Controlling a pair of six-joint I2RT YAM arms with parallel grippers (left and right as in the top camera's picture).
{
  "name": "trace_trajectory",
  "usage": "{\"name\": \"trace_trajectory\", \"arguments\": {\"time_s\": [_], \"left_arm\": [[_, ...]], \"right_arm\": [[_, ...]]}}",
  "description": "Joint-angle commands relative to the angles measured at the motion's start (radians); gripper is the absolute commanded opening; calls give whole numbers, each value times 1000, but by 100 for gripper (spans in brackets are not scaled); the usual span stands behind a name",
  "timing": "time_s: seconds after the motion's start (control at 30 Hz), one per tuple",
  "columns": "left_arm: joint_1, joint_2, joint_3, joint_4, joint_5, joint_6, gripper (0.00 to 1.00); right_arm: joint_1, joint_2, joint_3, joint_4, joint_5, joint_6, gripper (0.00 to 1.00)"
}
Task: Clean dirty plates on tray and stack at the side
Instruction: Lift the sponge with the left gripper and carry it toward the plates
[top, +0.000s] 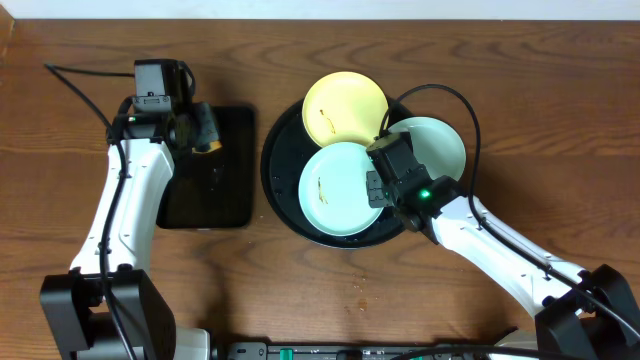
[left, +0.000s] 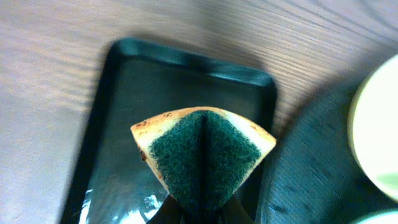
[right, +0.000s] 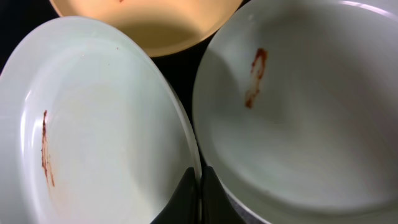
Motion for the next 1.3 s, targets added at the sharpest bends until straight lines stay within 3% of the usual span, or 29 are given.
{"name": "trace_trajectory", "arguments": {"time_s": [0.0, 0.8, 1.27], "left_arm": [[-6, 5, -2, 9, 121, 128, 7], [-17, 6, -2, 9, 160, 94, 8], [-198, 6, -2, 4, 168, 93, 7]], "right_arm": [[-11, -19, 4, 1, -38, 50, 1], [-38, -14, 3, -5, -40, 50, 1], [-38, 62, 3, 20, -43, 54, 1]]}}
